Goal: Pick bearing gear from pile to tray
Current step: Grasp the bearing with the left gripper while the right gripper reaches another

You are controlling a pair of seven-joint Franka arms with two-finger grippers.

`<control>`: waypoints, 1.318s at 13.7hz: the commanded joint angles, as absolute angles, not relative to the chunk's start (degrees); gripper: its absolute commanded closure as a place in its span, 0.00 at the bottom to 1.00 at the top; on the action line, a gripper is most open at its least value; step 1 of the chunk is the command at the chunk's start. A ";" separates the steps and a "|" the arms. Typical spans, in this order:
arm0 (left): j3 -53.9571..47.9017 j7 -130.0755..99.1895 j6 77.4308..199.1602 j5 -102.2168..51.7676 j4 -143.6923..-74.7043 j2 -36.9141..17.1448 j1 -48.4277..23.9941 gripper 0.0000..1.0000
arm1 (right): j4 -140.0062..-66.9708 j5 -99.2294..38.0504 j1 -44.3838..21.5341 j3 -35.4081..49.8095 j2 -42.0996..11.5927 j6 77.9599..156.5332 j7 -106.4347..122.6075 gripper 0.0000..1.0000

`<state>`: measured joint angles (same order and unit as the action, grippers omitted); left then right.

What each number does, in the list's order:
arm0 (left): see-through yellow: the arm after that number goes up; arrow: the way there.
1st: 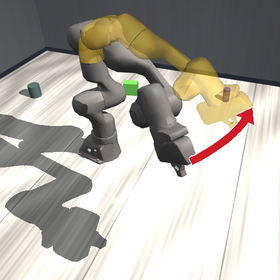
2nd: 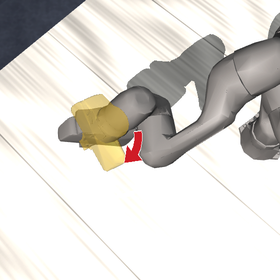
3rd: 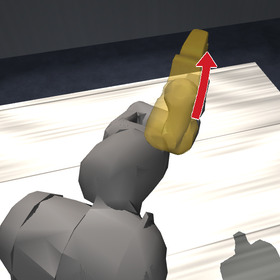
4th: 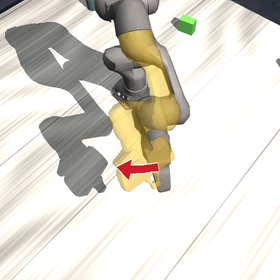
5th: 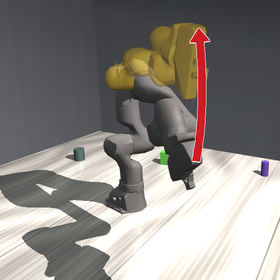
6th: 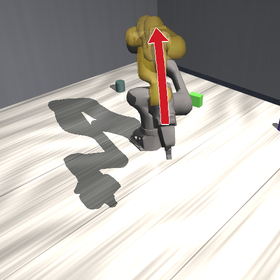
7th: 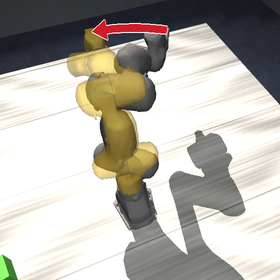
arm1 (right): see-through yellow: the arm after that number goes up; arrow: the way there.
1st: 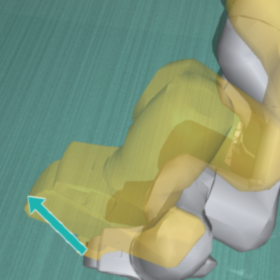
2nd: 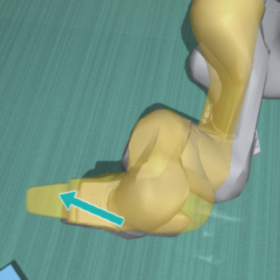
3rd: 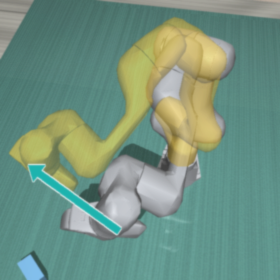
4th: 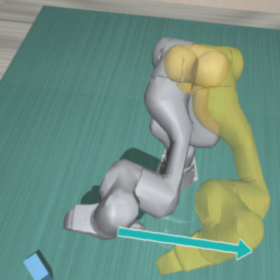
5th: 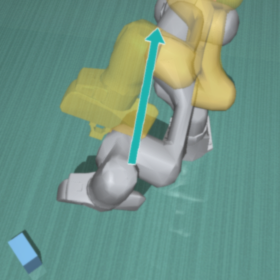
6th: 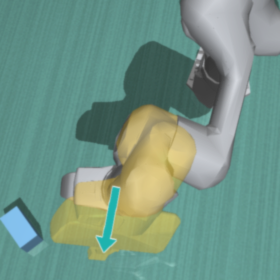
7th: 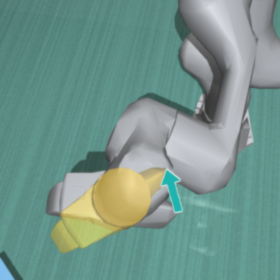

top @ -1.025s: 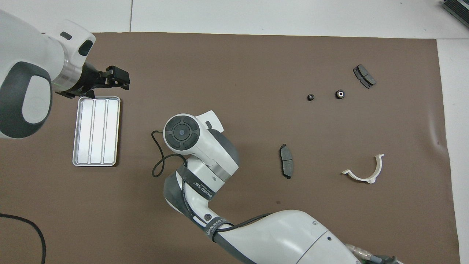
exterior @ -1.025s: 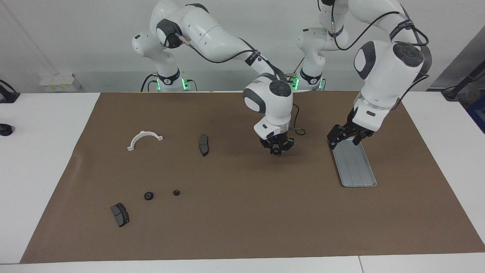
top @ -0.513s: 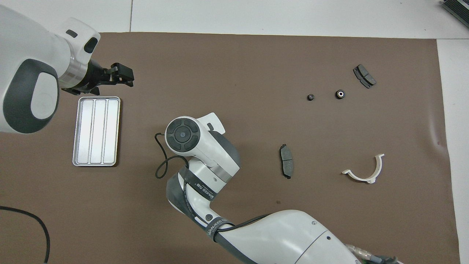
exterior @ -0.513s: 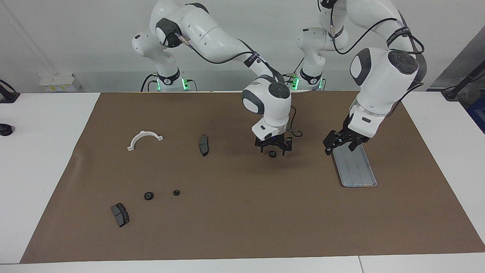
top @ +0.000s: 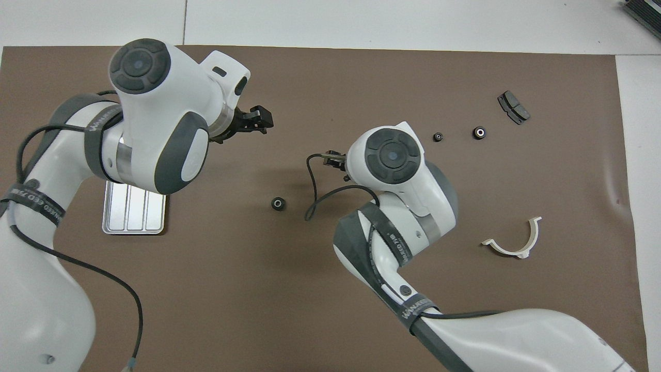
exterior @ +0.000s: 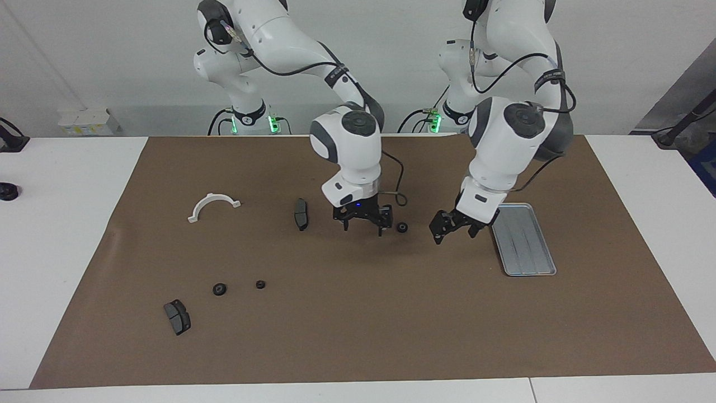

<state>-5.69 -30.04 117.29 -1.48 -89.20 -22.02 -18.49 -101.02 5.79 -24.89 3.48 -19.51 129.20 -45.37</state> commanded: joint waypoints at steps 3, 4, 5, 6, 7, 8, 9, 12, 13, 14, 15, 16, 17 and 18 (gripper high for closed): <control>-4.75 -34.37 126.19 2.81 -95.95 -24.35 -22.93 0.07 | -110.57 5.36 -15.84 4.39 -12.13 131.05 -31.14 0.00; -4.75 -34.45 127.60 2.81 -98.59 -24.00 -23.64 0.12 | -110.48 5.36 -13.99 4.39 -12.22 131.13 -28.33 0.00; -4.75 -34.45 129.18 2.81 -101.31 -23.39 -24.25 0.13 | -110.13 5.36 -11.71 4.39 -12.48 131.22 -24.04 0.00; -4.75 -34.54 129.55 2.90 -103.16 -22.86 -24.43 0.15 | -109.87 5.27 -9.69 4.39 -12.65 131.22 -19.82 0.00; -4.75 -34.45 129.90 2.90 -105.18 -22.16 -25.13 0.18 | -109.69 4.66 -7.67 4.39 -12.92 131.74 -16.03 0.00; -4.75 -34.45 130.34 2.90 -107.38 -21.28 -25.75 0.19 | -108.82 3.18 -6.08 4.39 -13.79 131.92 -11.99 0.00; -4.83 -34.45 130.34 2.90 -108.53 -20.92 -25.93 0.21 | -107.59 2.56 -4.15 4.31 -15.02 132.10 -8.30 0.00; -5.01 -34.54 129.46 2.90 -110.03 -20.13 -26.46 0.27 | -103.63 2.64 -1.33 4.31 -19.76 134.98 -5.98 0.00; -5.01 -34.54 129.46 2.90 -111.00 -19.60 -26.80 0.29 | -103.54 2.64 -1.06 4.31 -20.21 136.48 -5.89 0.00; -5.01 -34.98 129.90 2.90 -111.79 -19.43 -27.07 0.31 | -102.58 2.81 -0.10 4.31 -21.96 137.02 -5.89 0.00; -5.01 -35.59 130.34 2.90 -112.23 -19.42 -27.16 0.32 | -100.48 2.73 0.26 4.31 -23.80 137.02 -5.89 0.00; -5.01 -35.77 130.43 2.81 -112.15 -19.42 -27.16 0.35 | -98.63 2.81 0.35 4.31 -25.99 137.11 -5.89 0.00; -5.10 -35.95 130.34 2.90 -112.24 -19.34 -27.25 0.37 | -96.79 2.81 0.79 4.31 -28.10 137.11 -5.89 0.00; -5.10 -36.47 130.34 2.90 -112.24 -19.34 -27.25 0.40 | -95.46 2.90 1.14 4.31 -29.95 137.20 -5.89 0.00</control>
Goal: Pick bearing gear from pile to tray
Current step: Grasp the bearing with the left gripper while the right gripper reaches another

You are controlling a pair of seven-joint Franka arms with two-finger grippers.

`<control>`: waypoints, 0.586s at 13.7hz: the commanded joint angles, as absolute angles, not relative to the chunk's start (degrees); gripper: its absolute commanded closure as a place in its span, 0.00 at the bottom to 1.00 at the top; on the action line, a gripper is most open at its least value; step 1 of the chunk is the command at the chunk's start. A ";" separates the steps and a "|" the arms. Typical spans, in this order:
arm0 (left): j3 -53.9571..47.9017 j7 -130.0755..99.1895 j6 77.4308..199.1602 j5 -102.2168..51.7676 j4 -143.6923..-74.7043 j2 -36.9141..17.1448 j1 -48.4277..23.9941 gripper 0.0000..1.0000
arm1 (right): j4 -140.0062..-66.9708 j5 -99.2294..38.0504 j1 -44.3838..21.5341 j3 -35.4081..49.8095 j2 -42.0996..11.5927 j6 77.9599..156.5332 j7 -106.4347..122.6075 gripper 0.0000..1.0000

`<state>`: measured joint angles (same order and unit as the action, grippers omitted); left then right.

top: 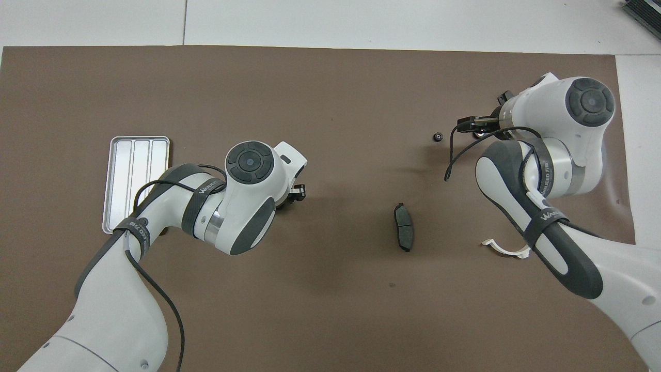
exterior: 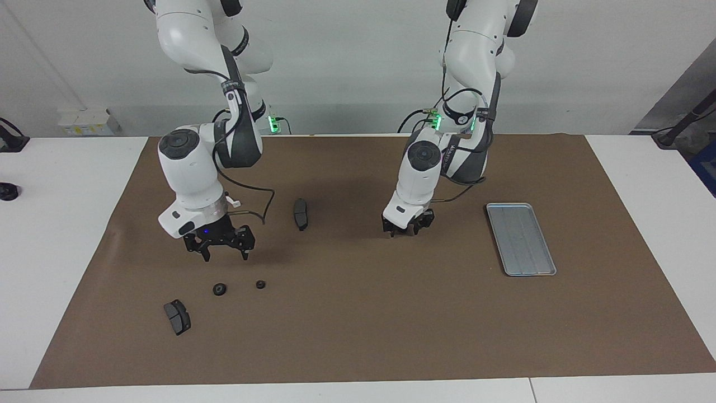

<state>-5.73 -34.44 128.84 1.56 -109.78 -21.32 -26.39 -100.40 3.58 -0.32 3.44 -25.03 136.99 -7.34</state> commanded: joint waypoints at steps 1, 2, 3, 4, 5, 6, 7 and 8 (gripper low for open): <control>-5.10 -36.47 130.34 2.90 -112.24 -19.34 -27.25 0.42 | -95.01 2.90 1.40 4.31 -30.93 137.46 -5.89 0.00; -5.18 -36.47 130.25 2.90 -112.24 -19.34 -27.25 0.47 | -95.01 2.90 1.49 4.31 -31.46 138.07 -5.89 0.00; -5.19 -36.56 130.34 2.90 -112.50 -19.25 -27.25 0.51 | -95.01 2.90 1.49 4.22 -31.99 139.47 -5.98 0.00; -5.19 -36.48 130.34 2.81 -112.59 -19.07 -27.42 0.55 | -95.01 3.34 1.49 4.22 -32.69 140.79 -5.98 0.00; -5.19 -36.56 130.43 2.81 -112.67 -19.07 -27.60 0.60 | -95.10 3.25 1.67 4.22 -33.13 140.80 -5.89 0.00; -5.19 -36.56 130.52 2.81 -112.68 -19.07 -27.60 0.63 | -95.27 3.16 1.84 4.22 -33.22 140.63 -5.89 0.00; -5.19 -36.48 130.60 2.81 -112.76 -19.07 -27.60 0.66 | -95.36 3.08 1.93 4.22 -33.22 140.10 -5.89 0.00; -5.10 -36.47 130.61 2.90 -112.76 -19.07 -27.60 0.72 | -95.54 3.08 2.02 4.22 -33.22 140.10 -5.80 0.06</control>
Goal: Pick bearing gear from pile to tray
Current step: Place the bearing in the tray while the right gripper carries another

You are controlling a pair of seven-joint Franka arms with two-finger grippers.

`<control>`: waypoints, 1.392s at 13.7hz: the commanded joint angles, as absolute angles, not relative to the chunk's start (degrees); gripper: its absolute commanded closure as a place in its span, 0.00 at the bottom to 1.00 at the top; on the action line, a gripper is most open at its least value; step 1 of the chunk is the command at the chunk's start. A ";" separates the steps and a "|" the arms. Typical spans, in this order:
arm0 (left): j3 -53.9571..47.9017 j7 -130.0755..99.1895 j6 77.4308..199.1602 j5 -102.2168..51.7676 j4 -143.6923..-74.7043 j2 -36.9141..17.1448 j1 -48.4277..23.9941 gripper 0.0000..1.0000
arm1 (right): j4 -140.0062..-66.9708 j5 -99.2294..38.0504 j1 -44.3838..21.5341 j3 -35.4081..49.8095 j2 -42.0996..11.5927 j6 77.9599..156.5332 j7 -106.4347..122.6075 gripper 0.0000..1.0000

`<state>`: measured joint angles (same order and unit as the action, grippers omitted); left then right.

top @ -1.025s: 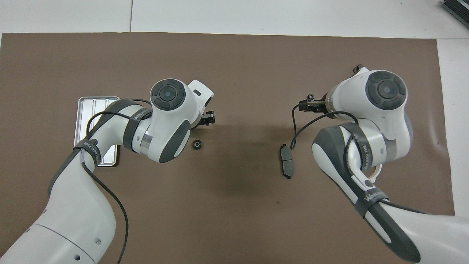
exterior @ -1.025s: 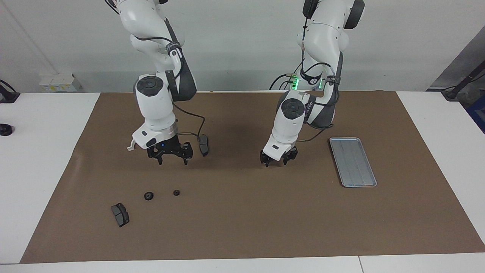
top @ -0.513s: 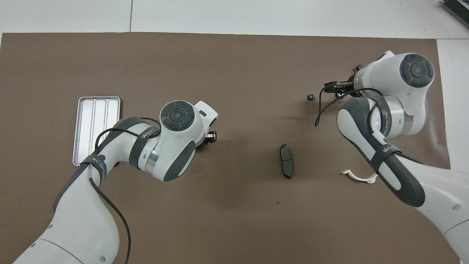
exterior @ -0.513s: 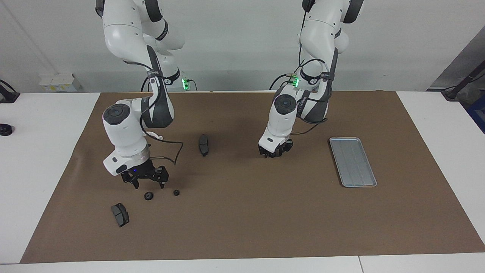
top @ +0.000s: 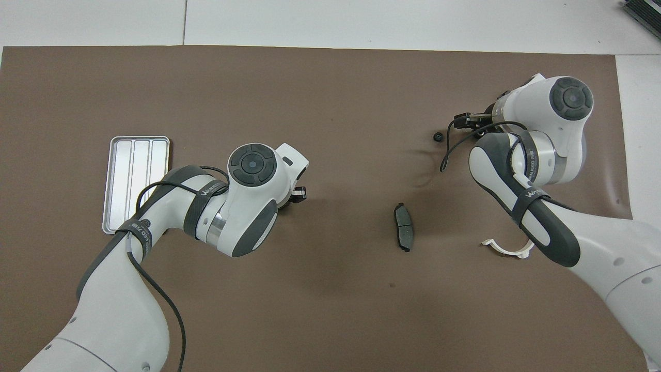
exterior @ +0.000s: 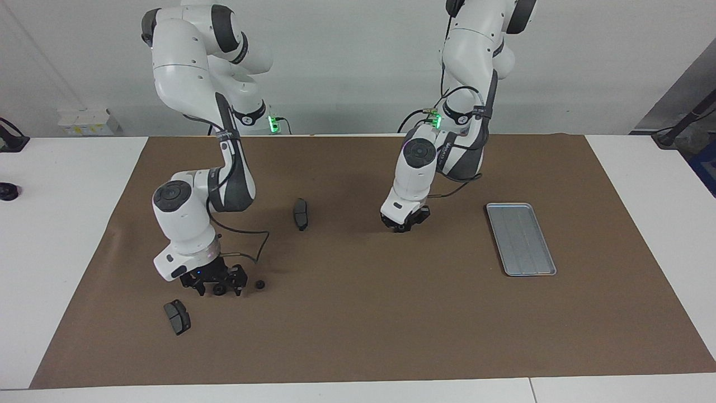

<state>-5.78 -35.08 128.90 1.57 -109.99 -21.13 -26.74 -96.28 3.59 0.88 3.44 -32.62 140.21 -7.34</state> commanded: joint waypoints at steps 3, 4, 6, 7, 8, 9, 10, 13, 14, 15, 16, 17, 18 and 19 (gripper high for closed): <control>-5.01 -36.30 130.26 2.90 -112.07 -19.16 -27.16 0.88 | -95.62 3.08 2.28 4.22 -32.96 138.79 -5.45 0.59; -5.01 -36.21 130.17 2.81 -110.76 -19.42 -26.64 0.92 | -95.71 2.99 2.29 4.22 -32.70 138.00 -5.45 0.80; -4.83 -35.60 128.50 2.73 -106.63 -19.60 -23.06 0.99 | -96.32 2.99 2.72 4.22 -31.91 137.29 -5.45 1.00; -5.01 -35.25 127.19 2.64 -104.87 -19.25 -20.68 1.00 | -96.42 2.99 2.90 4.31 -31.47 136.50 -5.45 1.00; -5.18 -34.03 125.52 2.29 -103.37 -19.07 -18.31 1.00 | -96.42 2.99 2.99 4.31 -30.68 135.71 -5.45 1.00; -5.27 -32.27 123.51 2.20 -102.32 -18.38 -15.93 1.00 | -96.42 2.90 2.90 4.31 -29.98 134.83 -5.45 1.00; -5.27 -29.47 121.31 1.68 -101.96 -17.41 -13.39 1.00 | -96.33 2.64 2.81 4.31 -28.84 134.04 -5.54 1.00; -5.01 -16.39 115.51 -0.09 -102.48 -14.25 -5.65 1.00 | -96.15 2.55 0.80 4.83 -26.29 131.93 -7.63 1.00; -4.92 -11.56 114.62 -0.09 -103.61 -13.46 -3.10 1.00 | -95.98 2.55 -0.95 4.92 -25.58 131.49 -11.04 1.00; -4.83 -7.69 114.96 -0.09 -105.45 -12.75 -1.08 1.00 | -95.63 2.55 -3.14 4.92 -25.40 130.70 -14.90 1.00; -4.83 -4.25 115.92 -0.09 -107.90 -11.79 0.95 1.00 | -95.45 2.64 -5.77 4.92 -25.40 130.61 -18.94 1.00; -4.83 -0.30 117.58 -0.09 -110.71 -10.73 2.88 1.00 | -95.36 2.81 -8.24 4.92 -25.40 130.69 -23.60 1.00; -4.83 3.30 119.51 -0.09 -113.79 -9.68 4.90 1.00 | -94.67 3.25 -10.52 4.92 -25.49 130.69 -28.25 1.00; -4.83 6.21 121.79 -0.09 -117.04 -8.54 6.31 1.00 | -94.31 3.43 -12.98 4.92 -25.58 130.69 -32.48 1.00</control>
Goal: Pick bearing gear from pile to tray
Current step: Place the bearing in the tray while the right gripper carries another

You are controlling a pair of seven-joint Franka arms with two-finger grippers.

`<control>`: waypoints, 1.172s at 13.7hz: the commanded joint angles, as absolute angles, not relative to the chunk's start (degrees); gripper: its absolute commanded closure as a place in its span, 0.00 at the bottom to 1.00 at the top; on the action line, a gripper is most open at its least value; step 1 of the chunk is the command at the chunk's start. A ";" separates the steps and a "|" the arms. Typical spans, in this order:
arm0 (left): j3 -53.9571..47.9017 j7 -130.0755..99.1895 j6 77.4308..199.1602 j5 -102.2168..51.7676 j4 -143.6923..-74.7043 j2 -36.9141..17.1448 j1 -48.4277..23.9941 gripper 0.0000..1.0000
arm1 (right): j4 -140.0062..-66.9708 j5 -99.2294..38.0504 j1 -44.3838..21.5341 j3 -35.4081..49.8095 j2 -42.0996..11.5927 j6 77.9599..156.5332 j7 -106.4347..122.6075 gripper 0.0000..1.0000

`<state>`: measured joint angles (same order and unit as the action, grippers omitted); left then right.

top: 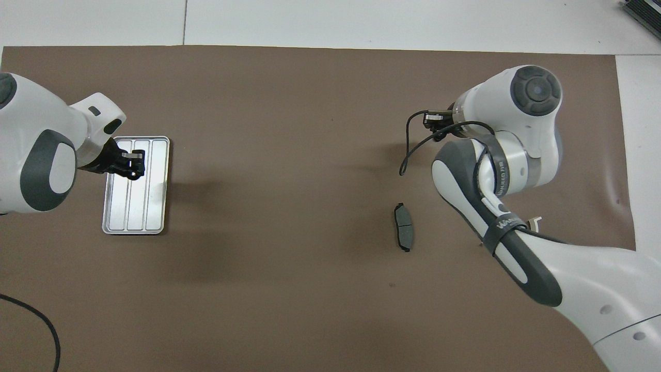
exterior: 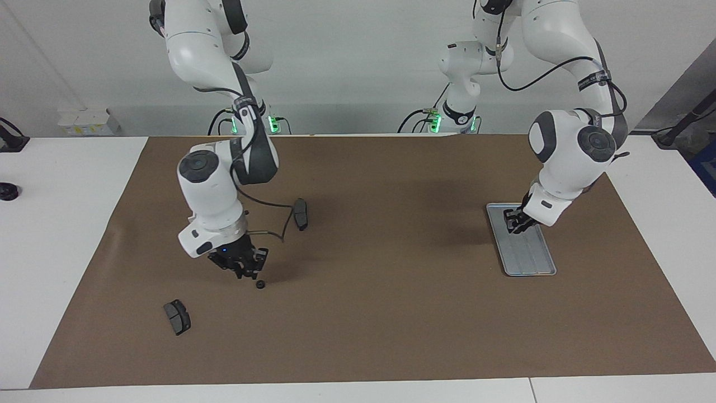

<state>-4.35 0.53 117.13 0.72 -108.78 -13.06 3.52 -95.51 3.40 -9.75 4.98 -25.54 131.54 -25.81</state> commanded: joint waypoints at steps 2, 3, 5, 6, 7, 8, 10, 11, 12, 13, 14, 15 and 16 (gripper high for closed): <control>-4.83 9.48 126.45 -0.09 -122.14 -7.04 8.08 1.00 | -94.04 3.52 -18.69 4.83 -26.19 130.78 -39.25 1.00; -4.75 10.62 128.30 -0.09 -124.17 -6.51 8.52 0.99 | -93.17 3.60 -20.63 4.83 -26.89 130.69 -41.98 1.00; -4.75 14.39 131.03 -0.09 -127.08 -5.54 10.19 0.81 | -90.98 5.35 -25.02 4.66 -28.99 130.35 -47.69 1.00; -4.75 15.28 131.31 -0.09 -127.44 -5.36 10.54 0.66 | -89.84 6.93 -27.22 4.57 -30.31 130.17 -51.29 1.00; -4.75 15.29 131.31 -0.09 -127.44 -5.36 10.55 0.56 | -88.26 8.34 -28.64 4.66 -31.54 129.99 -54.55 1.00; -4.75 15.29 131.40 -0.09 -127.44 -5.36 10.46 0.45 | -87.02 9.39 -29.96 4.83 -32.60 129.73 -57.10 1.00; -4.83 15.21 131.48 -0.09 -127.00 -5.45 10.37 0.28 | -84.82 9.67 -32.77 4.83 -34.88 127.72 -60.97 1.00; -4.83 15.12 131.48 -0.09 -126.57 -5.80 10.28 0.22 | -83.25 9.67 -34.52 4.75 -36.02 127.36 -62.74 1.00; -4.92 14.77 131.05 -0.09 -124.74 -6.32 9.85 0.21 | -82.80 9.84 -35.41 4.75 -36.73 127.53 -63.54 1.00; -5.10 13.63 130.09 -0.09 -122.45 -7.11 8.97 0.22 | -82.88 9.76 -36.20 4.83 -36.91 128.14 -64.59 1.00; -5.18 10.58 129.03 -0.09 -120.26 -7.82 6.88 0.22 | -82.88 9.23 -36.30 4.92 -36.91 128.23 -65.47 1.00; -5.19 7.07 128.94 -0.09 -118.67 -8.52 5.12 0.22 | -83.14 9.23 -36.82 4.92 -36.74 128.58 -65.83 1.00; -5.27 3.73 129.11 -0.09 -117.26 -8.87 3.27 0.22 | -84.45 9.14 -37.70 4.92 -36.65 129.80 -65.83 1.00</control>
<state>-5.52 8.91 130.42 0.45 -120.83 -7.44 6.79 -84.98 8.42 -37.02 4.84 -35.98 129.24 -64.35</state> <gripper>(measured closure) 0.216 0.661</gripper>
